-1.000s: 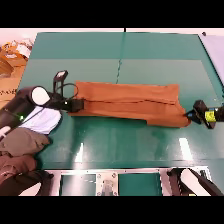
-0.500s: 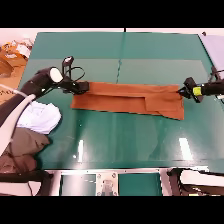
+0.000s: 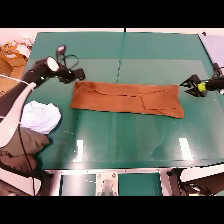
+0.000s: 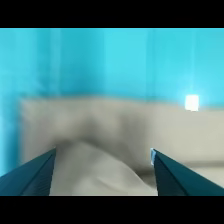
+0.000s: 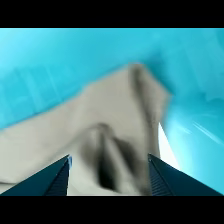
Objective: Fold the shirts.
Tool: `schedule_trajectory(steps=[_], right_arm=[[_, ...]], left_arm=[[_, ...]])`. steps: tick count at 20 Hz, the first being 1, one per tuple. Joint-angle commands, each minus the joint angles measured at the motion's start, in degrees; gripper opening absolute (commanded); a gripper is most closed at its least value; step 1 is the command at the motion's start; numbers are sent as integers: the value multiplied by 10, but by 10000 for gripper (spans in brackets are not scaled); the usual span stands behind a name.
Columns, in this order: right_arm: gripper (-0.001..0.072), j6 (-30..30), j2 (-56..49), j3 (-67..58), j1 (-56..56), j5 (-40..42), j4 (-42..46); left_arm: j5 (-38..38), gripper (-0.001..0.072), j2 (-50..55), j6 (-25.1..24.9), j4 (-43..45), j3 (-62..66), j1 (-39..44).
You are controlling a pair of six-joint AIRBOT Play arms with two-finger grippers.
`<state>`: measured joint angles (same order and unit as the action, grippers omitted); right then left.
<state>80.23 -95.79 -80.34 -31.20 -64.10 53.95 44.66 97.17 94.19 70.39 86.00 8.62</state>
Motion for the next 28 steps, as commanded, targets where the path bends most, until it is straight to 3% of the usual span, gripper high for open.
schedule_trajectory(steps=[1,3,5,9,14,15,16,17,18,19,20,21,25,28], right_arm=[[553,-71,-15,-10,-66,-80,2],[599,-110,-36,-5,-80,-100,0],[599,-140,-70,-5,-78,-124,-14],[599,-230,-151,-6,-62,-185,-156],[599,-240,-184,-41,-31,-185,-179],[555,-239,-184,-57,-24,-185,-179],[279,-238,-184,-71,-17,-186,-179],[101,-237,-184,-88,-11,-189,-178],[15,-235,-183,-103,-4,-196,-178],[18,-223,-183,-120,4,-207,-175],[17,-208,-182,-136,12,-219,-164],[17,-191,-179,-153,21,-233,-146],[17,-144,-123,-204,61,-275,-96],[17,-108,-51,-236,94,-297,-95]], left_arm=[[24,662,3,15,-1,50,-45],[30,662,3,13,-8,58,-50],[41,661,3,13,-22,58,-47],[65,661,3,12,-35,58,-47],[101,661,3,-19,-40,58,-47],[106,660,3,-21,-44,58,-47],[108,660,3,-31,-55,58,-47],[109,659,3,-40,-73,58,-47],[108,638,3,-50,-94,58,-47],[108,431,3,-64,-117,58,-47],[107,146,3,-92,-142,57,-44],[106,26,3,-113,-151,57,-38],[77,26,24,-118,-151,57,48],[-6,26,83,-118,-166,57,158]])
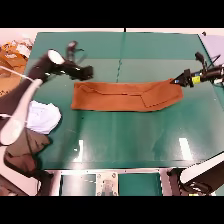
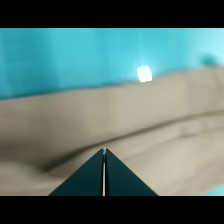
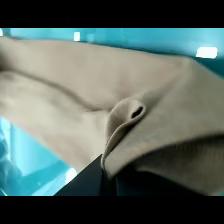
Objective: Fold the shirts.
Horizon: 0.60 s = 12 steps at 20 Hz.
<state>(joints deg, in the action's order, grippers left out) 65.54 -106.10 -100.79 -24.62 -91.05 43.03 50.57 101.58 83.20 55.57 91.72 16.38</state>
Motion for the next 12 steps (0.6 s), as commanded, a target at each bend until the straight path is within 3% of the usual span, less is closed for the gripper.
schedule_trajectory(steps=[1,3,5,12], right_arm=[[17,50,79,-42,42,-34,14],[17,68,121,-63,67,-38,14],[18,87,147,-78,92,-37,14],[17,91,159,-86,127,-33,17]], left_arm=[[-101,27,61,-10,-35,1,114],[-163,26,101,-18,-86,7,167],[-173,26,141,-23,-133,46,197],[-92,26,201,-31,-176,123,215]])
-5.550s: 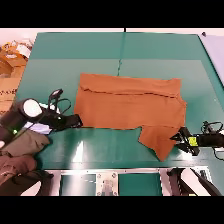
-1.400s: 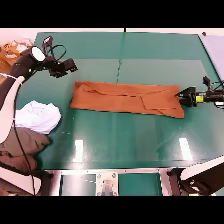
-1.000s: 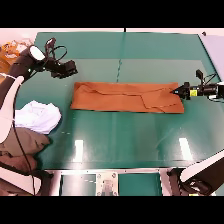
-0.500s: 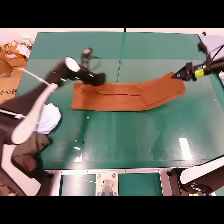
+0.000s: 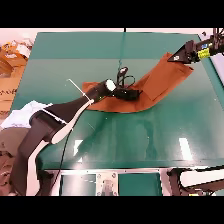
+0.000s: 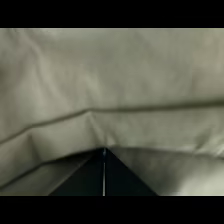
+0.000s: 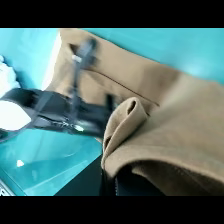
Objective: Fold the shirts.
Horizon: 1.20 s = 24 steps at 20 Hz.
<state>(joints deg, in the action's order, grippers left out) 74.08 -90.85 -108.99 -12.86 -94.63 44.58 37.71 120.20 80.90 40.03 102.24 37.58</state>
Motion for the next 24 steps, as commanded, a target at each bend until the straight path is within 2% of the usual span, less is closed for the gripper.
schedule_trajectory(steps=[1,3,9,11,15,19,20,22,23,24], right_arm=[[17,5,6,-4,10,3,1],[18,6,6,-4,10,3,0],[18,40,6,0,69,34,-2],[18,55,6,9,120,87,-1],[18,64,-18,47,252,245,-2],[29,65,-120,52,402,425,-10],[148,65,-153,52,439,477,-29],[509,65,-207,52,492,555,-45],[521,66,-222,52,502,573,-45],[484,72,-225,52,502,568,-45]], left_arm=[[60,26,7,-21,-21,18,-8],[117,26,-12,-50,-12,26,-42],[389,26,-66,-49,63,157,-213],[417,26,-90,-49,65,170,-273],[432,26,-123,-47,61,170,-371],[463,26,-129,-49,59,170,-421],[469,27,-129,-49,59,170,-427],[474,27,-129,-49,62,170,-431],[474,26,-129,-50,63,170,-431],[474,26,-129,-50,63,170,-431]])
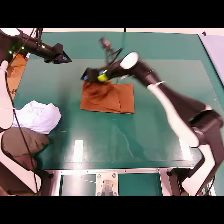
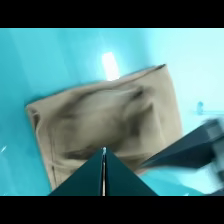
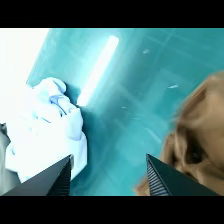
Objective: Fold the shirts.
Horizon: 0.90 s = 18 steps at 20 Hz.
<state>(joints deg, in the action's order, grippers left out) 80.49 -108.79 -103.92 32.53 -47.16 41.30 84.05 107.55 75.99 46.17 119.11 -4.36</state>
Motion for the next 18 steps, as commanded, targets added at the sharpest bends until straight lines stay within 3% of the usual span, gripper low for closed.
schedule_trajectory(steps=[1,2,3,6,9,11,12,14,15,18], right_arm=[[316,8,-42,0,37,75,-13],[59,8,-34,-2,16,39,-12],[17,10,-24,-2,-9,6,-12],[15,43,16,-2,-106,-101,34],[15,98,63,2,-210,-216,168],[16,110,92,35,-269,-247,219],[45,111,100,64,-297,-250,216],[550,108,98,129,-331,-239,172],[597,86,94,167,-337,-221,139],[597,8,64,250,-322,-172,52]], left_arm=[[10,26,-2,-1,2,1,-11],[10,26,-3,-4,2,1,-11],[10,26,-3,-13,1,1,-11],[10,26,-2,-15,3,1,-11],[10,27,-3,-15,4,1,-11],[10,26,-3,-15,4,1,-11],[10,26,-3,-15,4,1,-11],[10,26,-3,-15,4,1,-11],[10,26,-3,-15,4,1,-11],[10,26,-3,-15,4,1,-11]])
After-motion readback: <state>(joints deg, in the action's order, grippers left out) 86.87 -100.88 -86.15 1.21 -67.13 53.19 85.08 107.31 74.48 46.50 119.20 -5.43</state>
